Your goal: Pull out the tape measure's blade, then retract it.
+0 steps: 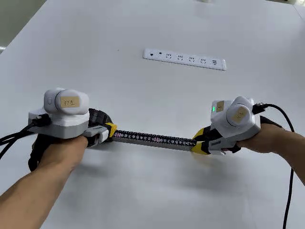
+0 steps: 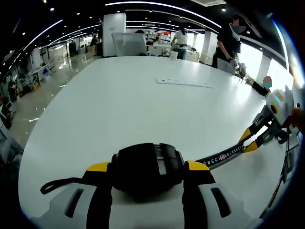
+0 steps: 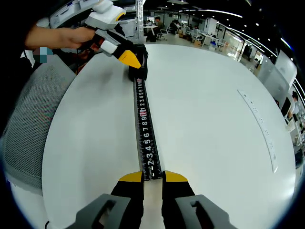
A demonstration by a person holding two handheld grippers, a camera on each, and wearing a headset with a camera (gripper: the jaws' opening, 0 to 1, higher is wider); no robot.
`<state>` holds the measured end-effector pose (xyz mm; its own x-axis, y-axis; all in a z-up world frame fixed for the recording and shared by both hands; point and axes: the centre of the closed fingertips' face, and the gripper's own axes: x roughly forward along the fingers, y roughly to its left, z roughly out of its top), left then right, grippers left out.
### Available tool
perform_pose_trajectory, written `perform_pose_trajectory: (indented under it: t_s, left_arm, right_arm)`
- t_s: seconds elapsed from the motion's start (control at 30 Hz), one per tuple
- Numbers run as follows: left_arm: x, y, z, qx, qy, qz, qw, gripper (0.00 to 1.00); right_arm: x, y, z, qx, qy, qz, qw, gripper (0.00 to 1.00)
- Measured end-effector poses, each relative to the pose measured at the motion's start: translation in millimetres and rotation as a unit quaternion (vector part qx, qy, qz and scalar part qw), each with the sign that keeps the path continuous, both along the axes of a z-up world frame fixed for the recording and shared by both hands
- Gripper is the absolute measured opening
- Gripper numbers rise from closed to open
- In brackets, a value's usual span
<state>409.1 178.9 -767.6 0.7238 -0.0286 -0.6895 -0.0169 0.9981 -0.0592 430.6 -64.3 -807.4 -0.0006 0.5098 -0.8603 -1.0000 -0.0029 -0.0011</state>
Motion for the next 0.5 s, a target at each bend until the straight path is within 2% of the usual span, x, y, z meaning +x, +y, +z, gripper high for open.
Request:
perform_pose_trajectory:
  t_s: [0.5]
  left_arm:
    - [-0.2,0.6,-0.1,-0.004,0.001,0.004,1.0,0.54]
  right_arm:
    - [-1.1,12.1,0.7,0.006,0.001,0.002,1.0,0.1]
